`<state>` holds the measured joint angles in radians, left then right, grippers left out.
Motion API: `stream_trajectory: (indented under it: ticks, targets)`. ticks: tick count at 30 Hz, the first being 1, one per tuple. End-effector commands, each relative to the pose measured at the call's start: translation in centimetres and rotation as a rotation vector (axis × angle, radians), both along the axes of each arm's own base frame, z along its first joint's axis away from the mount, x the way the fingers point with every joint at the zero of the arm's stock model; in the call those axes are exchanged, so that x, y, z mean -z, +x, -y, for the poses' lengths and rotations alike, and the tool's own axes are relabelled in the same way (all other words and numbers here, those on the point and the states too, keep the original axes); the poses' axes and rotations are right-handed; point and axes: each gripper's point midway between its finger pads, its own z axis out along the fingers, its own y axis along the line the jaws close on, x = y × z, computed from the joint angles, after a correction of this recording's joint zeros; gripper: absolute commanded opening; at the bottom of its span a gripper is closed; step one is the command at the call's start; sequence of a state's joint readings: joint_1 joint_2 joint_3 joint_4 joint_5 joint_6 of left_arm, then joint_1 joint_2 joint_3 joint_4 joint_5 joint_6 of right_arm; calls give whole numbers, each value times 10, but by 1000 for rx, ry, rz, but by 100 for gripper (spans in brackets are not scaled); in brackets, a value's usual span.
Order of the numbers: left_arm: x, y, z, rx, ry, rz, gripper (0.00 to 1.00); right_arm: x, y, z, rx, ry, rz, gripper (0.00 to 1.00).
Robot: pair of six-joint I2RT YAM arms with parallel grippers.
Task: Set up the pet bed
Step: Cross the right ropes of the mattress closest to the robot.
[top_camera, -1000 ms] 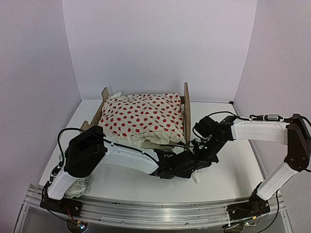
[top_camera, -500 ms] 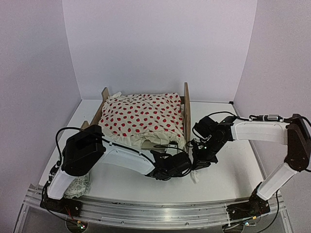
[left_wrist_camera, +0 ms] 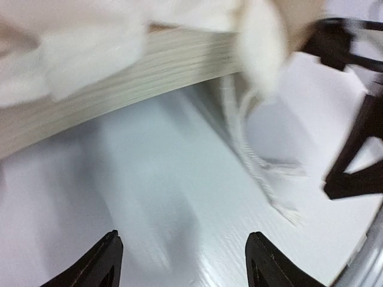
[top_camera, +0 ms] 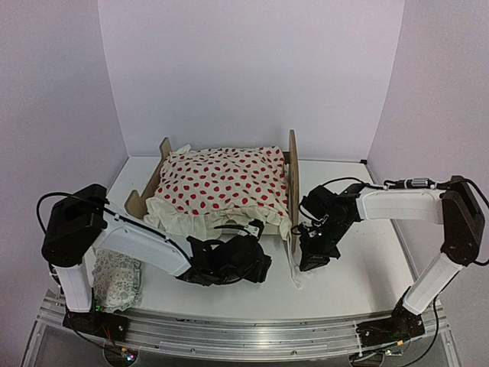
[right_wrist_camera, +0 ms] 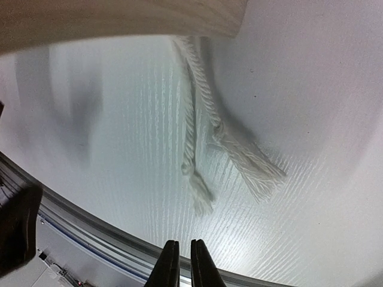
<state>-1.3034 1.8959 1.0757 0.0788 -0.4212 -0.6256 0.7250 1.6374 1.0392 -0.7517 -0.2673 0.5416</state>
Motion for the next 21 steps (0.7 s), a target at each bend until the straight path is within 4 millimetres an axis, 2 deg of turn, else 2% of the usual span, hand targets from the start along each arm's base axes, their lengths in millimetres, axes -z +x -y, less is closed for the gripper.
stream_trajectory:
  ticks: [1,5,9,14,17,21]
  targets:
    - [-73,-23,33,246,-310,116,75,-13,9,-26,-14,78,-13,10]
    - [-59,-33,32,313,-278,107,75,-14,14,-28,-5,74,-1,10]
    - [-49,-33,39,337,-237,113,75,-18,13,-23,-11,70,24,10]
    - [-39,-30,55,366,-186,129,74,-20,6,-4,-18,42,84,14]
    - [-29,-25,64,356,-140,137,75,-16,2,10,-15,2,114,17]
    - [-17,-15,70,318,-77,136,77,-15,7,35,20,-78,205,25]
